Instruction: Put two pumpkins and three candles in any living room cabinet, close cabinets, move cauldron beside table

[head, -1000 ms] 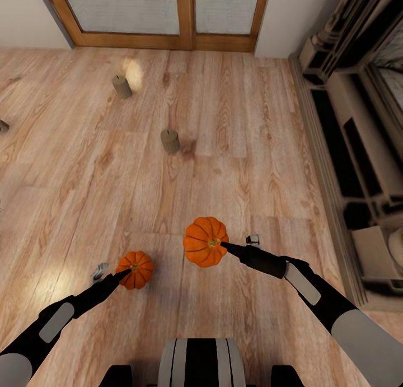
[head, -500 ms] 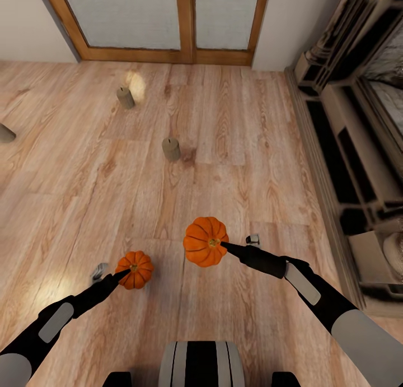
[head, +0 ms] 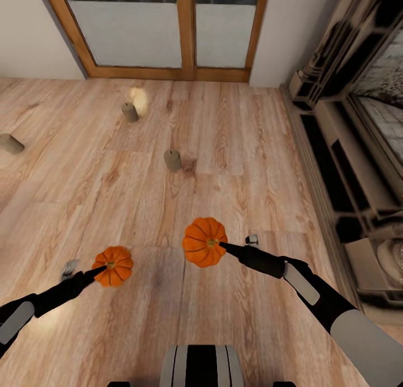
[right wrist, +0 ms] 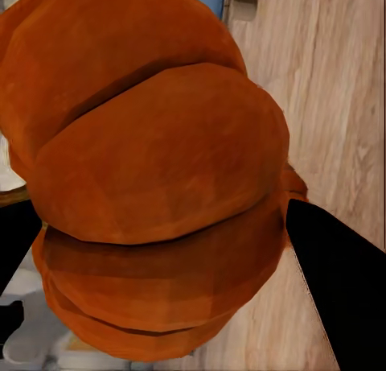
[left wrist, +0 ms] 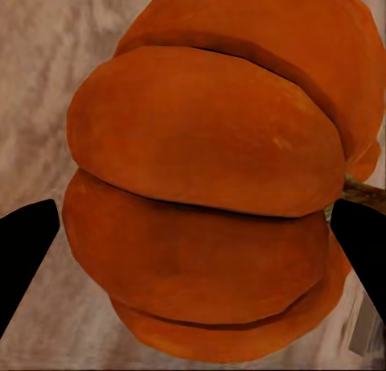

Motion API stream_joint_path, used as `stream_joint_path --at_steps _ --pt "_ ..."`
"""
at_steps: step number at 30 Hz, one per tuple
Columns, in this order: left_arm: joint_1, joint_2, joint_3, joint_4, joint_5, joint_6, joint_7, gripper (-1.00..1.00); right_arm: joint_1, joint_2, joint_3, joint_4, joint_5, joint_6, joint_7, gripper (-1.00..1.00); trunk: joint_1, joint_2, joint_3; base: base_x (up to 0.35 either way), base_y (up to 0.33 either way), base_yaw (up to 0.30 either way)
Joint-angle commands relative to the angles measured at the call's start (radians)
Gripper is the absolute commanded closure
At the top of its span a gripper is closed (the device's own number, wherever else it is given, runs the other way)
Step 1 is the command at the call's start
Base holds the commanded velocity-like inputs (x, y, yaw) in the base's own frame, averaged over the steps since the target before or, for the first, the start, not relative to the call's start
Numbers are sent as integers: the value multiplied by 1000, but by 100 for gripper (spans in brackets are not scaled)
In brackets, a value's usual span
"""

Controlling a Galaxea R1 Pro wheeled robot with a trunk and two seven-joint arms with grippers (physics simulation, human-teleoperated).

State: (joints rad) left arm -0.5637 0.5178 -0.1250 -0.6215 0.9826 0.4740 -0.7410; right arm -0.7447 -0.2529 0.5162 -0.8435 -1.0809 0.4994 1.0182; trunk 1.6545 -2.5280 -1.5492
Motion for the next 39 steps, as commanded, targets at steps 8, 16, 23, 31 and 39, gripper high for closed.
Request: stream_joint_path --at_steps 8,16,23,31,39 --pt "4 76 -2 4 20 58 -92 100 -1 23 7 4 -10 -52 -109 100 -4 2 30 0 0 0" --pt "4 90 10 1 25 83 -94 100 -1 47 6 4 -10 -64 -152 100 -7 4 61 0 0 0" --pt "4 93 14 0 24 87 -94 100 -1 50 7 4 -10 -87 -154 100 -10 5 89 0 0 0" --pt "4 94 14 0 23 87 -94 100 -1 67 7 4 31 -97 -153 100 -14 7 132 0 0 0" --pt "4 94 15 0 22 87 -94 100 -1 67 5 3 33 -98 -151 100 -18 9 176 0 0 0"
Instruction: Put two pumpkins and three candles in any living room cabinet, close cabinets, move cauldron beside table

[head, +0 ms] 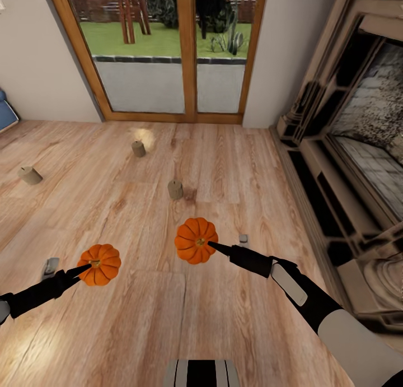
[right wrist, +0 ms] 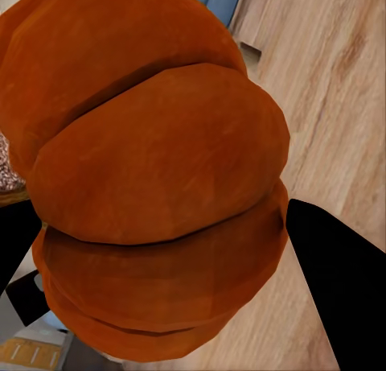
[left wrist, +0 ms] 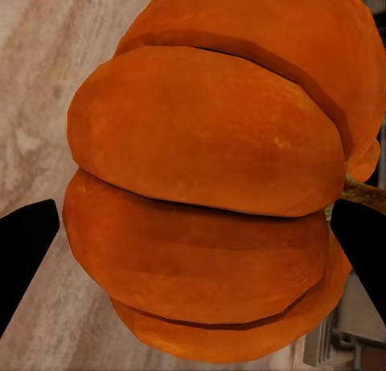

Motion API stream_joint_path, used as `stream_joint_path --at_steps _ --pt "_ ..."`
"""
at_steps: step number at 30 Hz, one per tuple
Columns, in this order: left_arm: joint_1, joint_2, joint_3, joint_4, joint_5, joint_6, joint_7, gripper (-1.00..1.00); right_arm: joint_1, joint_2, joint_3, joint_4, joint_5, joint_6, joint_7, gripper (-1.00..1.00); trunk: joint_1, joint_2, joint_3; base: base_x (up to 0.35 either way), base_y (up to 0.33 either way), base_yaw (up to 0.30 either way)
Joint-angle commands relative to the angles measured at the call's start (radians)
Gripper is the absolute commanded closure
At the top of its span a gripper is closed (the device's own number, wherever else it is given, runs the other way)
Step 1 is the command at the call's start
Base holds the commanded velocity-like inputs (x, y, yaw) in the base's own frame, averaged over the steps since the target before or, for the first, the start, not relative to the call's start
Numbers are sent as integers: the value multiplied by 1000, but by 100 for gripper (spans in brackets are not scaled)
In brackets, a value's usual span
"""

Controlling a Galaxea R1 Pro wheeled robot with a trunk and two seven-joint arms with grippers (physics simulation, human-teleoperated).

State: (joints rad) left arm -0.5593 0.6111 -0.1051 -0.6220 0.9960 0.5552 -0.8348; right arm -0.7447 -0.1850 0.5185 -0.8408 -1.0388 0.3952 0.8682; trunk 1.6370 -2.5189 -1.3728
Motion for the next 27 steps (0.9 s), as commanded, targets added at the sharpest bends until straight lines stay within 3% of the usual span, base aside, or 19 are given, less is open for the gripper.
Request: stream_joint_path --at_steps 1,27 --pt "-1 1 -5 1 9 6 0 100 -1 -1 3 0 -9 7 -1 100 -1 0 5 0 0 0" --pt "-1 3 -4 1 9 6 0 100 -1 1 5 0 -9 7 -3 100 -12 6 149 0 0 0"
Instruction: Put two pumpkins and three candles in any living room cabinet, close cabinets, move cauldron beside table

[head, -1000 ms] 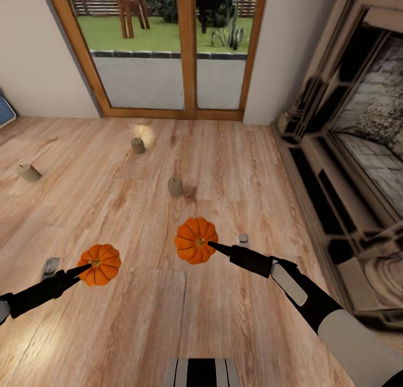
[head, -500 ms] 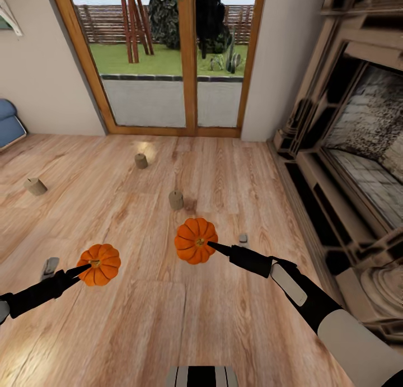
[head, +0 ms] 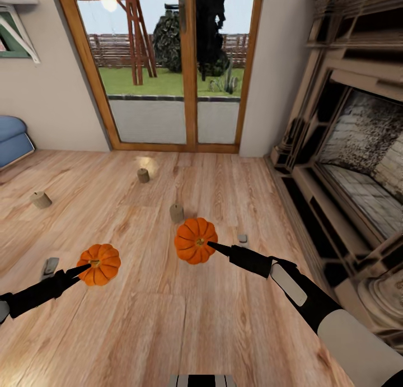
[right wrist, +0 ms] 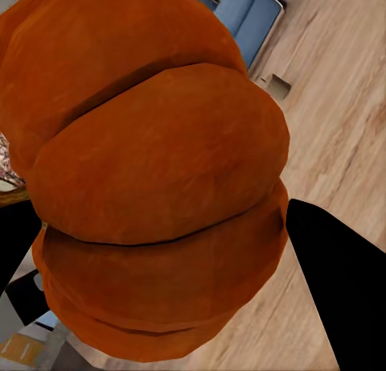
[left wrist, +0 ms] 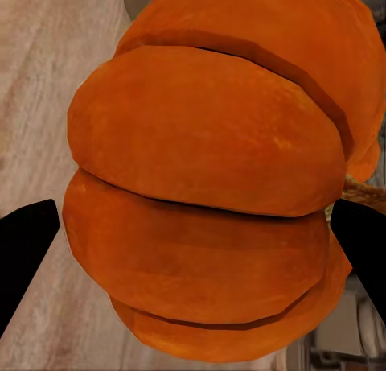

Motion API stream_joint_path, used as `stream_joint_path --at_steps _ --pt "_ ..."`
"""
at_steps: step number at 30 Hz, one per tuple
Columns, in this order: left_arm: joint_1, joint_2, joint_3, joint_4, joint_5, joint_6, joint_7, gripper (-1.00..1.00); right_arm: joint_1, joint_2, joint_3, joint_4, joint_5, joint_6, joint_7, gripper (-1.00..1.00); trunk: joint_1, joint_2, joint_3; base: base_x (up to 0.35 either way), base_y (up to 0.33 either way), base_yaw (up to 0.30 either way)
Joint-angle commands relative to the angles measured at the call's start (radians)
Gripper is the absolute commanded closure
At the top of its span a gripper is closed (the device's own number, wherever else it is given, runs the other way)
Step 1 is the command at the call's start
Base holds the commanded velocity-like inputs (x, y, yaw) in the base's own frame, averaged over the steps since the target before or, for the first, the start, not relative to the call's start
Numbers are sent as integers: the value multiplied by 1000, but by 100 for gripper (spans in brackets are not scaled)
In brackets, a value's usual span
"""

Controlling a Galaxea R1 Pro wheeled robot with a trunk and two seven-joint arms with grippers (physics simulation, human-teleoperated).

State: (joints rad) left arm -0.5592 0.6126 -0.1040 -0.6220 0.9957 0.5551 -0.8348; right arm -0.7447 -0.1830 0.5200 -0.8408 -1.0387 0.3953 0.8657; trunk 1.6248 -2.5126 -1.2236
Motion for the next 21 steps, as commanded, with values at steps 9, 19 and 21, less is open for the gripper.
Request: stream_joint_path --at_steps 9,19,21 --pt "-1 2 11 1 8 6 1 100 -1 0 3 1 -9 7 -6 100 -4 2 49 0 0 0" --pt "-1 2 14 1 8 6 0 100 -1 0 3 2 -9 6 -9 100 -9 4 104 0 0 0" --pt "-1 2 14 1 8 6 1 100 -1 4 3 2 -9 6 -10 100 -10 5 115 0 0 0"
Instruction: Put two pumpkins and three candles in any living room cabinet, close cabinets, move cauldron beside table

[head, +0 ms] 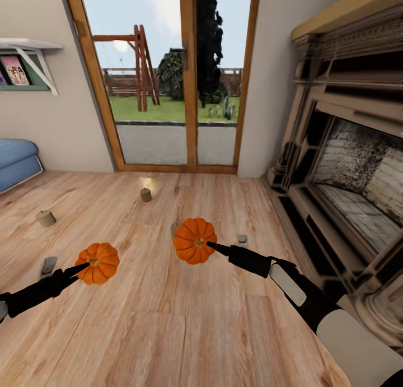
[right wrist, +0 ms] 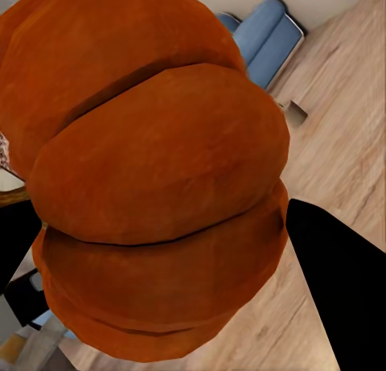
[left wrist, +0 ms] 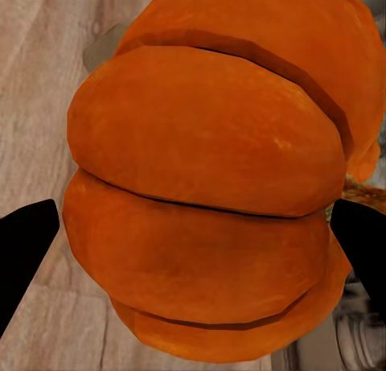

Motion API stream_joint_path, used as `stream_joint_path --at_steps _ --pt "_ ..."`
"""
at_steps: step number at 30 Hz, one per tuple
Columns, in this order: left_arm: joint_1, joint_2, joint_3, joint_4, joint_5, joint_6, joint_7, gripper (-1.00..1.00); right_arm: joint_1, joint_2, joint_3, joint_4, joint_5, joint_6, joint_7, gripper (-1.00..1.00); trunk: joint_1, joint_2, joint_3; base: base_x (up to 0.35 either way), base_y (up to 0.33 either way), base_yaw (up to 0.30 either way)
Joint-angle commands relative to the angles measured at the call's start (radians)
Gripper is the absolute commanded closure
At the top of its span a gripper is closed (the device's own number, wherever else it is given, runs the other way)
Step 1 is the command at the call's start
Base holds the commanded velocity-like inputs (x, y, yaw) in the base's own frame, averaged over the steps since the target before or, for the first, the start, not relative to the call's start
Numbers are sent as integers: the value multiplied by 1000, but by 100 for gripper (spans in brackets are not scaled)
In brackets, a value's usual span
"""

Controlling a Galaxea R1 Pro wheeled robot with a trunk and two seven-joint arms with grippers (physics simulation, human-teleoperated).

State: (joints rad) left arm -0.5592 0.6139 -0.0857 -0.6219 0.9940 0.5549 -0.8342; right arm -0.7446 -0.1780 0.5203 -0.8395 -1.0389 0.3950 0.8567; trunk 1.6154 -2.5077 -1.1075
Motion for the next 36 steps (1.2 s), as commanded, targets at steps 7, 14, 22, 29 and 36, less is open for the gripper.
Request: stream_joint_path --at_steps 7,14,22,29,36 --pt "-1 5 -5 1 9 7 1 100 -1 27 2 3 48 6 -1 100 -3 1 38 0 0 0" --pt "-1 12 -5 1 10 7 0 100 -1 29 1 6 52 5 -1 100 -6 3 68 0 0 0" --pt "-1 12 -5 1 10 7 0 100 -1 29 1 9 49 6 -8 100 -10 5 99 0 0 0" --pt "-1 9 -7 -1 12 6 0 100 -1 29 1 8 51 -1 -10 100 -13 6 126 0 0 0" --pt "-1 7 -6 -2 3 5 10 100 -1 29 1 9 54 -33 -20 100 -23 22 152 0 0 0"
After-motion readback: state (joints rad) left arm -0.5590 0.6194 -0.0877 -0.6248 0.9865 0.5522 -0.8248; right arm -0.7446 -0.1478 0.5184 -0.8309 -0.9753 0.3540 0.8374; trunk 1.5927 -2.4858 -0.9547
